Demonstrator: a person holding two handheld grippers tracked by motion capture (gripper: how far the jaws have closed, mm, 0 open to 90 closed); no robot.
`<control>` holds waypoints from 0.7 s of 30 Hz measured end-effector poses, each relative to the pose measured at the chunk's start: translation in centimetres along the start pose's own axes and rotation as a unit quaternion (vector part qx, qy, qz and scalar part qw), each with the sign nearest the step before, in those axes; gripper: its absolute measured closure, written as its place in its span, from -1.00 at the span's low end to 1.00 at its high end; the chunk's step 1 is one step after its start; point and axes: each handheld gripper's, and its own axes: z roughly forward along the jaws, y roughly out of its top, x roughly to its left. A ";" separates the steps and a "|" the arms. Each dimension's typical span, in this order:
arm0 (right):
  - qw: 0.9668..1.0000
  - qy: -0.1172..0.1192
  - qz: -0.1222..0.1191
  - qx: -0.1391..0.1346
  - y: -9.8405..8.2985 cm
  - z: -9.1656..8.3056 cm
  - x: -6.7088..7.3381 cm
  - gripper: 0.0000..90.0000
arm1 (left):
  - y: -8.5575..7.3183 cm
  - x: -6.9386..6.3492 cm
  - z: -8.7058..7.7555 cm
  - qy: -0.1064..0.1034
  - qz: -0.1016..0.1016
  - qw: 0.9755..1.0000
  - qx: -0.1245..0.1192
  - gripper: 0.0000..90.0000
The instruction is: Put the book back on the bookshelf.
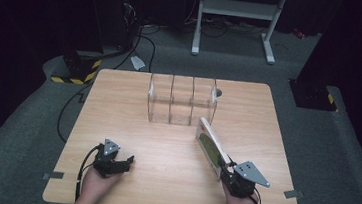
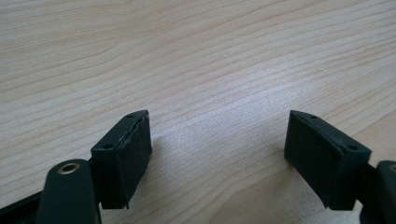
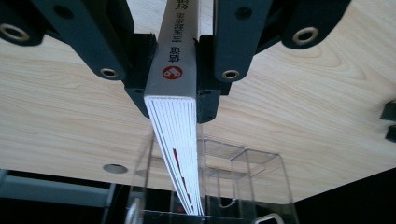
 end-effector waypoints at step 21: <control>1.000 -0.015 0.016 0.012 0.5 -0.1 0.0 0.40 | 0.0 -0.1 0.0 0.000 -0.003 1.000 0.000 -0.48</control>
